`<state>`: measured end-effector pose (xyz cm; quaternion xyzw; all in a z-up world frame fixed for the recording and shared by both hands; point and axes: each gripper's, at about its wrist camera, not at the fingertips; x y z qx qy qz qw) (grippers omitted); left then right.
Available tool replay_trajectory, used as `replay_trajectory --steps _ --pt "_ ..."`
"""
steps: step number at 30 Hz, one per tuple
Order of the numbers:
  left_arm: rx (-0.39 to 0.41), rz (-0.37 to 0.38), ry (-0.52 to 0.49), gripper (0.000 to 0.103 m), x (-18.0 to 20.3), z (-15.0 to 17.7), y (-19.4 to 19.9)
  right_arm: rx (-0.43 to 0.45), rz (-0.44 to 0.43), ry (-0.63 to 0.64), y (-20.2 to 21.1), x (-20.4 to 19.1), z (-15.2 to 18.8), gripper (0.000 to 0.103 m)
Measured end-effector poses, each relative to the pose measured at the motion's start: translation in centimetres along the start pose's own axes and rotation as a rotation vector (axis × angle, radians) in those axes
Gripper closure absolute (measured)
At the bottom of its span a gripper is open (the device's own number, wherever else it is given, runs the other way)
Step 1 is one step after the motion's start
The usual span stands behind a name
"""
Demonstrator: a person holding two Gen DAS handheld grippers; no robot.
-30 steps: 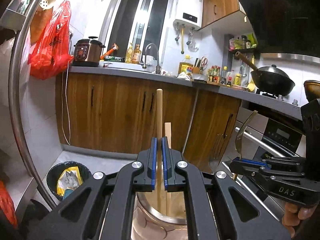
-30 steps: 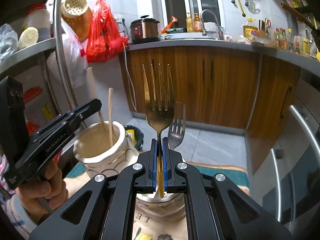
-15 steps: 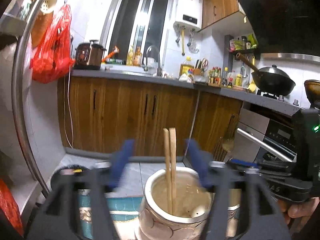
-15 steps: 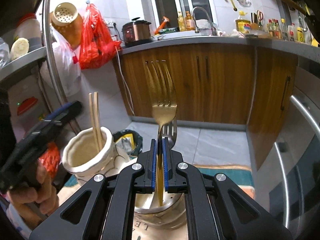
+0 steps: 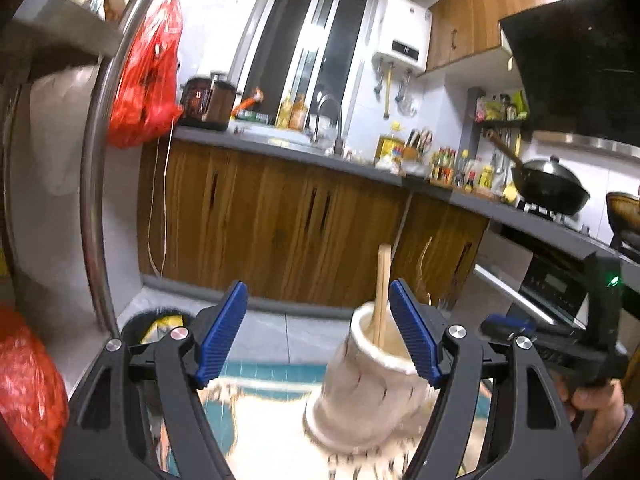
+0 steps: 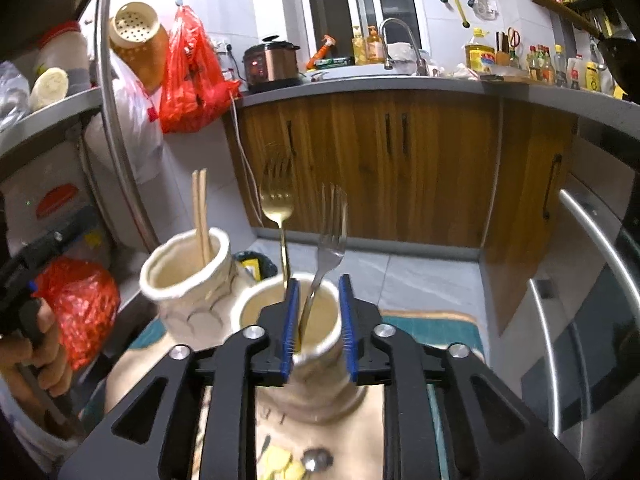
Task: Organize utensils
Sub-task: 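Place the chopstick in the holder with the left tool while the right tool places the gold fork, then grasp a chopstick with the left tool while the right tool grasps the silver spoon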
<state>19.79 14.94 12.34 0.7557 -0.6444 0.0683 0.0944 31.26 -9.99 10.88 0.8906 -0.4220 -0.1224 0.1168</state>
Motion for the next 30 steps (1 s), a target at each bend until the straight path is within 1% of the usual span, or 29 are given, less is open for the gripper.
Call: replay_trajectory --steps 1,3,5,6,8,9,10,12,13,15,19,22,24,26,27,29,30 --pt "-0.020 -0.003 -0.006 0.031 -0.1 0.6 0.3 0.000 0.010 0.004 0.4 0.0 0.3 0.075" --pt "-0.049 -0.015 -0.018 0.031 -0.3 1.6 0.8 -0.023 0.026 0.010 1.1 0.0 1.4 0.075" --pt "-0.099 -0.014 -0.010 0.039 -0.4 2.7 1.2 -0.044 0.037 0.006 1.7 0.2 2.3 0.075" --pt "-0.122 -0.013 -0.006 0.041 -0.5 3.3 1.3 -0.059 0.038 0.001 1.8 0.3 2.9 0.075" --pt "-0.181 -0.005 -0.007 0.050 -0.5 4.7 1.4 -0.092 0.046 -0.006 2.2 0.6 4.1 0.075" --pt "-0.209 0.000 -0.010 0.050 -0.4 5.3 1.4 -0.111 0.046 -0.018 2.5 0.8 4.9 0.075" --pt "-0.242 0.006 -0.015 0.051 -0.3 6.1 1.3 -0.123 0.043 -0.028 2.6 1.0 5.4 0.075" --pt "-0.285 0.018 -0.023 0.054 -0.1 7.3 1.3 -0.154 0.036 -0.050 3.0 1.2 6.9 0.075" --pt "-0.312 0.029 -0.035 0.058 0.2 8.0 1.3 -0.165 0.032 -0.056 3.0 1.2 7.3 0.075" --pt "-0.345 0.040 -0.054 0.058 0.6 8.8 1.3 -0.200 0.012 -0.078 2.9 1.1 8.5 0.075" --pt "-0.422 0.080 -0.086 0.065 1.7 10.9 1.4 -0.266 -0.030 -0.107 2.3 0.5 10.4 0.075" --pt "-0.473 0.114 -0.108 0.069 2.6 12.2 1.5 -0.303 -0.040 -0.104 1.8 0.0 11.4 0.075" --pt "-0.515 0.136 -0.117 0.070 3.0 13.3 1.4 -0.325 -0.043 -0.100 1.3 -0.4 12.0 0.075" --pt "-0.549 0.140 -0.131 0.072 3.4 14.2 1.2 -0.338 -0.037 -0.097 0.9 -0.5 12.3 0.075" --pt "-0.562 0.141 -0.136 0.074 3.6 14.6 1.1 -0.341 -0.032 -0.092 0.8 -0.6 12.4 0.077" --pt "-0.573 0.150 -0.138 0.075 3.7 14.7 1.1 -0.349 -0.033 -0.093 0.4 -0.8 12.4 0.087" --pt "-0.578 0.150 -0.142 0.075 3.8 14.8 1.0 -0.354 -0.035 -0.093 0.2 -0.8 12.5 0.088"
Point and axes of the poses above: each gripper's, at about its wrist camera, not at the fingertips, and y roughly against the way its jaws point, x to its right, z to its underside, and after that the axes turned 12 degrees about x, right-handed
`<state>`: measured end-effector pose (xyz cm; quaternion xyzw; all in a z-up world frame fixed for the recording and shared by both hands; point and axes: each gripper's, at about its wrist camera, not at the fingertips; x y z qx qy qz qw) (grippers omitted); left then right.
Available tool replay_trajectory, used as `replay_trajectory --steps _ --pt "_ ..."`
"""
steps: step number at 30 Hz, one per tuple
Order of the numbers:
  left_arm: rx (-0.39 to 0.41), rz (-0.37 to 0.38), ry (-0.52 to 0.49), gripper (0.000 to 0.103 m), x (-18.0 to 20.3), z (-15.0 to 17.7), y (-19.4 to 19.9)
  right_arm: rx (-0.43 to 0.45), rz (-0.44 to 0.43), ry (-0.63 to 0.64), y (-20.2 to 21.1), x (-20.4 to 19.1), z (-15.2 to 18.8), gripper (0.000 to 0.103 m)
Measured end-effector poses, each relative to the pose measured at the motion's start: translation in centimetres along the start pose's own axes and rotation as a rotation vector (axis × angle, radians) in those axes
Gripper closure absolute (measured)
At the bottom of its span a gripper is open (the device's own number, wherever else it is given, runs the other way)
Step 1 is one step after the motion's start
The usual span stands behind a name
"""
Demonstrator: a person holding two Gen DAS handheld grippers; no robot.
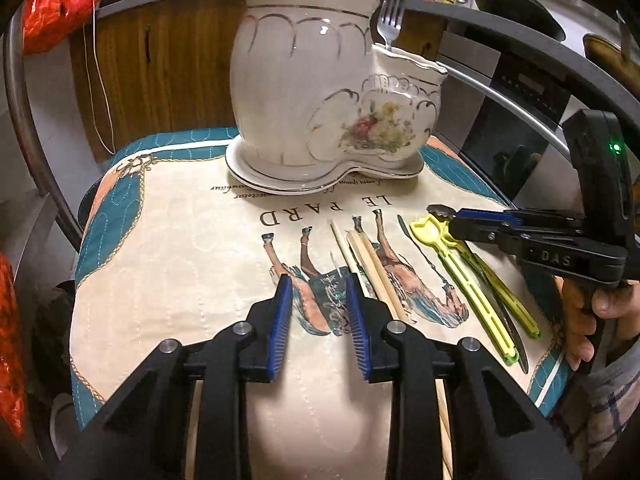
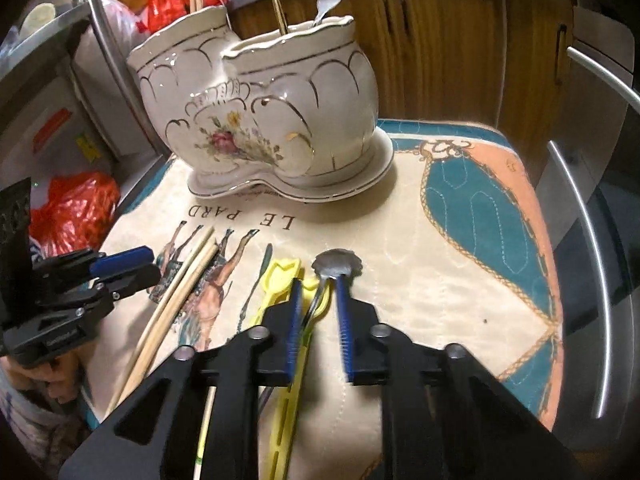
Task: Organize utensils
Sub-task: 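Grasp a chopstick with the left tool while the right tool grasps the silver spoon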
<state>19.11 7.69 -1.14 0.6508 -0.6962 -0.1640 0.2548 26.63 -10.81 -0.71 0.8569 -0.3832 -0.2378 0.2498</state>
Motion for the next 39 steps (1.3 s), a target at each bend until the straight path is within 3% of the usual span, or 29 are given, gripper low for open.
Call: replay_trajectory --steps 7,16,21,29,36,39 --pt "-0.027 0.010 -0.040 0.075 0.9 0.0 -0.4 0.028 -0.035 -0.033 0.6 0.7 0.0 0.100" --pt "-0.053 0.009 -0.082 0.076 1.4 0.1 -0.8 0.061 -0.014 -0.010 2.9 1.4 -0.9 0.100" --pt "-0.060 -0.006 -0.115 0.076 2.1 0.1 -1.0 -0.013 0.049 0.064 2.1 1.5 -0.8 0.100" --pt "-0.081 0.053 -0.070 0.076 1.9 -0.3 -0.4 -0.142 0.089 0.083 0.9 3.0 -0.2 0.098" --pt "-0.110 0.009 -0.103 0.077 2.4 0.2 -0.4 -0.228 0.101 0.148 1.1 2.5 -0.1 0.097" --pt "-0.130 -0.008 -0.126 0.085 2.1 0.7 -0.4 -0.277 0.109 0.182 0.9 2.0 -0.3 0.096"
Point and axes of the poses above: each gripper's, at about its wrist camera, not at the fingertips, and y roughly against the way its jaws point, x to its right, z to its underside, and after that the axes turned 12 degrees about x, right-handed
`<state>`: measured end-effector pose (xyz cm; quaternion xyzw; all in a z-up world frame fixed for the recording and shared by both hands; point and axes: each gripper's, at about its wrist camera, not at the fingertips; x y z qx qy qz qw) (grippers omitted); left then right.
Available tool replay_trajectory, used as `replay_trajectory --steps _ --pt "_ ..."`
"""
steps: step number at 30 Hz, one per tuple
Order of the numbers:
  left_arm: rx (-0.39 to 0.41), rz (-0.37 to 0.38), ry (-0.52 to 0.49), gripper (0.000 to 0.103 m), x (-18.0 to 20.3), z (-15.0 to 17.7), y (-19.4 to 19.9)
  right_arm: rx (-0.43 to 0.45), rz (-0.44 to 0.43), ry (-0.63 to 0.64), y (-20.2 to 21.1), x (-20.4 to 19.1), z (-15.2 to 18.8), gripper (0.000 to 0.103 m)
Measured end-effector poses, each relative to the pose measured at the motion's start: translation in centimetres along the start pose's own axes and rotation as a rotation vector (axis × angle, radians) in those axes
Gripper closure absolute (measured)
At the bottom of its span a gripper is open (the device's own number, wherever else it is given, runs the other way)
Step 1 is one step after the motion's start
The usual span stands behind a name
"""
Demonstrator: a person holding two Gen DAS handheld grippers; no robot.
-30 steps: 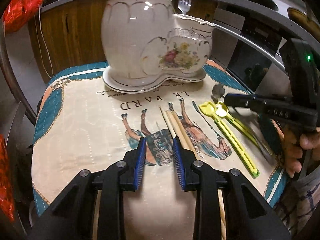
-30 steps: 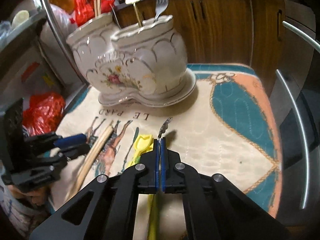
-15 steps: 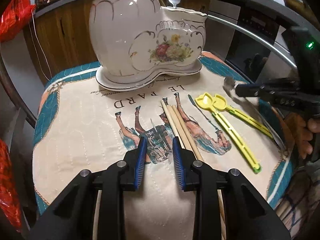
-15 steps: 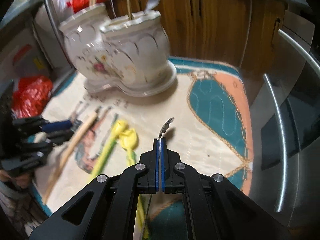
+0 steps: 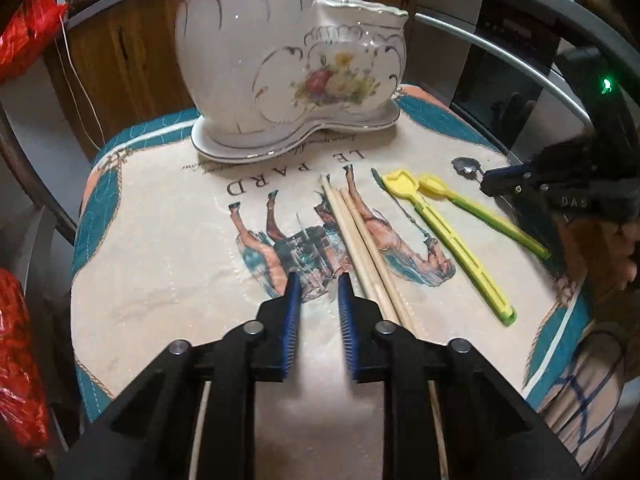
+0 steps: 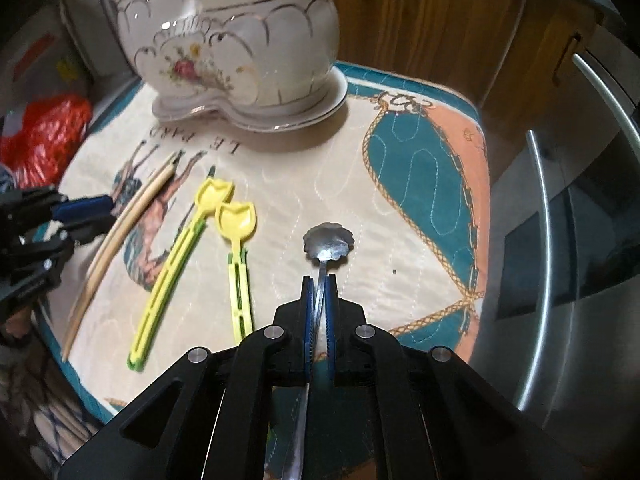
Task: Organize utensils
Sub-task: 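Grasp a chopstick with the left tool while the right tool grasps the silver spoon, then lift the chopstick to the holder with the left tool while the right tool drops the spoon in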
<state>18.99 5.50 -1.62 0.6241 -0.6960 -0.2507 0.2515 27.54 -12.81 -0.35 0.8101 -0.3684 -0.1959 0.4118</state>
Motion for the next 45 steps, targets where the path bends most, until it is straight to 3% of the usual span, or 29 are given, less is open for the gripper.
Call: replay_trajectory --steps 10,24,33,45 --pt "-0.019 0.106 0.094 0.085 -1.0 -0.7 1.7 -0.109 0.016 0.063 -0.3 -0.8 -1.0 0.096" --pt "-0.085 0.114 0.104 0.085 -0.5 -0.6 -0.3 -0.105 0.008 0.048 -0.3 -0.2 -0.8 0.096" --pt "-0.179 0.059 0.040 0.085 0.9 -1.9 -1.5 -0.133 0.023 0.061 -0.6 -0.6 -1.2 0.096" --pt "-0.413 0.007 -0.099 0.087 3.5 -5.3 -4.7 -0.265 0.077 0.135 -1.8 -2.1 -2.6 0.096"
Point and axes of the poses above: each gripper's, at about its wrist camera, not at the fingertips, and y roughly against the way its jaws point, x to its right, z to its underside, and after that the axes turned 12 degrees about x, right-handed
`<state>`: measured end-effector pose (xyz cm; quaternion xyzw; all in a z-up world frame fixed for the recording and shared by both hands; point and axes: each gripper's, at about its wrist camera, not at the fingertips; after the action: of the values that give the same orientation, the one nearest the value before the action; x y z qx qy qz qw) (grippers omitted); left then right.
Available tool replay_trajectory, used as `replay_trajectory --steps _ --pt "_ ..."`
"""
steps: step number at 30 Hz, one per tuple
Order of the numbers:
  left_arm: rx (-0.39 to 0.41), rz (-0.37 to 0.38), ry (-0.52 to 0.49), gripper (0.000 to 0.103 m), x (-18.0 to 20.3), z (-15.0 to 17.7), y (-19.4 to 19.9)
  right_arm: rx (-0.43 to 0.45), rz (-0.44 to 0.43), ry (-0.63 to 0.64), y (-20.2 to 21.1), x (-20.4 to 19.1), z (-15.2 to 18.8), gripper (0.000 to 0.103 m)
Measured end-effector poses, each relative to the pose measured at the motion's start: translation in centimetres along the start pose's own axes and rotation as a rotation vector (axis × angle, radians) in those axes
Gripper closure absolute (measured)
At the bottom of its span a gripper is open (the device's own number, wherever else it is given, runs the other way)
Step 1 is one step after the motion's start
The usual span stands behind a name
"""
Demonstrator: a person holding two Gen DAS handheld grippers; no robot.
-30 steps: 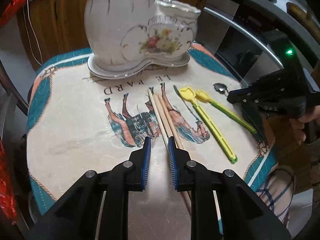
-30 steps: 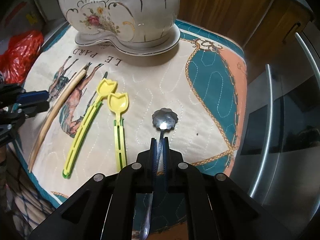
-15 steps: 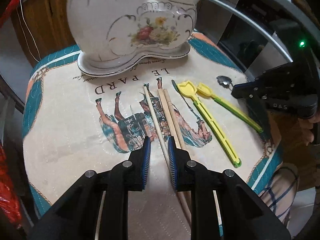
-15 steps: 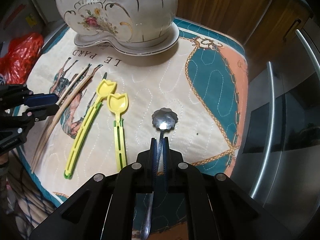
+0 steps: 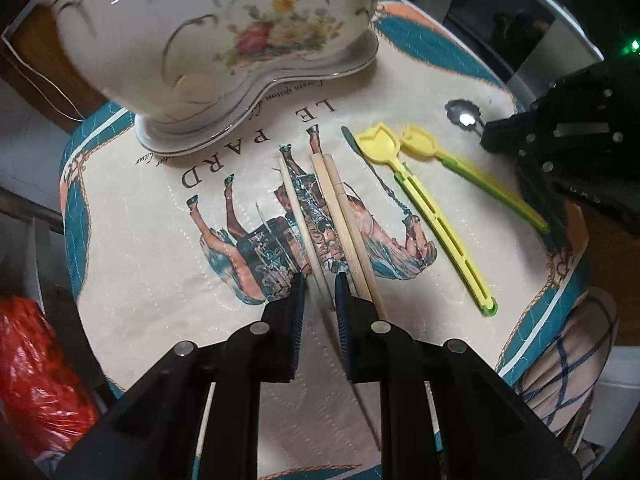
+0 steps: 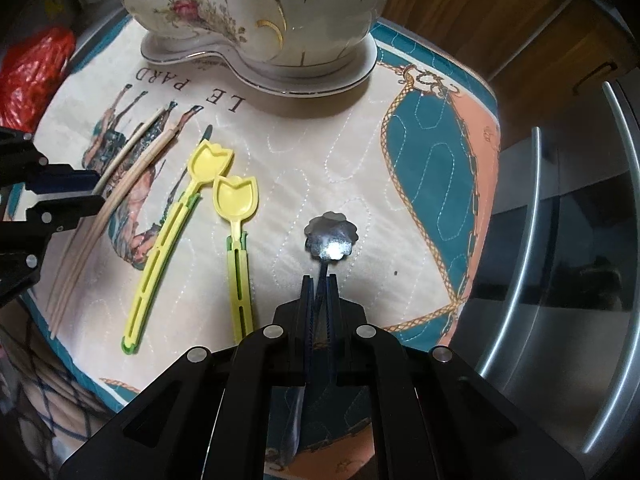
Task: Organize utensils
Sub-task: 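Lift the chopstick to the holder with the left tool while the right tool drops the spoon in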
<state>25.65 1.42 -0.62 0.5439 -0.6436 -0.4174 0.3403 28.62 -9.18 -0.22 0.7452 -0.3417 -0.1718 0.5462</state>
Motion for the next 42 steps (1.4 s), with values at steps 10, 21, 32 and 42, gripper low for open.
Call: replay_trajectory --steps 10,21,32,42 --pt "0.175 0.064 0.076 0.099 -1.3 1.4 1.3 0.136 -0.069 -0.062 2.3 1.6 1.7 0.099" --pt "0.593 0.047 0.194 0.099 -4.2 4.0 9.1 0.571 -0.108 -0.162 10.5 3.7 3.5 0.099" --pt "0.920 0.084 0.279 0.099 -7.8 1.1 15.0 0.904 -0.115 -0.255 14.2 3.2 0.1 0.099" --pt "1.085 0.083 0.310 0.099 -10.8 -4.0 16.4 1.139 -0.122 -0.353 14.1 4.6 -4.1 0.099"
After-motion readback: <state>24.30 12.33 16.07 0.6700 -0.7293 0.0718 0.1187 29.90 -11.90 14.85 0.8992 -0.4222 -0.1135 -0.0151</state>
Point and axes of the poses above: each gripper's, at about its wrist camera, not at the fingertips, and y roughly against the way its jaws point, x to its right, z to its underside, and after that the axes turned 12 degrees about x, right-handed
